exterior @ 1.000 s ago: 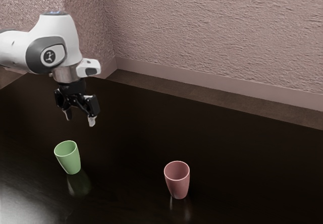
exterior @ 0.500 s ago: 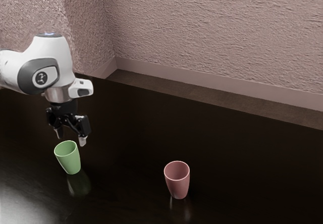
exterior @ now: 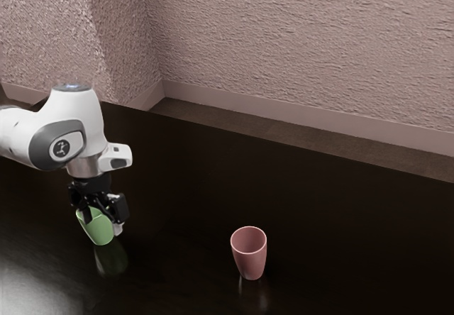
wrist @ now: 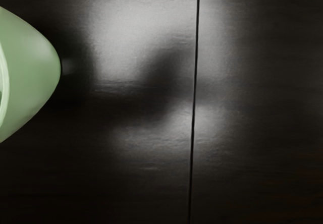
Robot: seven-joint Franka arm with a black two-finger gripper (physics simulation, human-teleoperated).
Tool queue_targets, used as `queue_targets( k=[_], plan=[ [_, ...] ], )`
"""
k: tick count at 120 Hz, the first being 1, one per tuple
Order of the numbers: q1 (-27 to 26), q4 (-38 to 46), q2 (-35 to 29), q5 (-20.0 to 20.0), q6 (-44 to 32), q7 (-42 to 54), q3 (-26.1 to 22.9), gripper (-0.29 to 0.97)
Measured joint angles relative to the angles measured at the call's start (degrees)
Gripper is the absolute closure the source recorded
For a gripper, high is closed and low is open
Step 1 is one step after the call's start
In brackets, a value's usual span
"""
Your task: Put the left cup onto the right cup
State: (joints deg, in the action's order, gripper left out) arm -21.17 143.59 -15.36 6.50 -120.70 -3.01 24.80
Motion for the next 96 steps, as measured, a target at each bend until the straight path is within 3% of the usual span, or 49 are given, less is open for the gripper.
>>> queue_targets(
  k=[57,96],
  plan=[
    [0.1,-0.2,1.5,1.3,-2.1,0.2,3.8,0.0],
    [1.7,-4.9,7.3,1.4,-2.2,0.8,3.9,0.0]
  ],
)
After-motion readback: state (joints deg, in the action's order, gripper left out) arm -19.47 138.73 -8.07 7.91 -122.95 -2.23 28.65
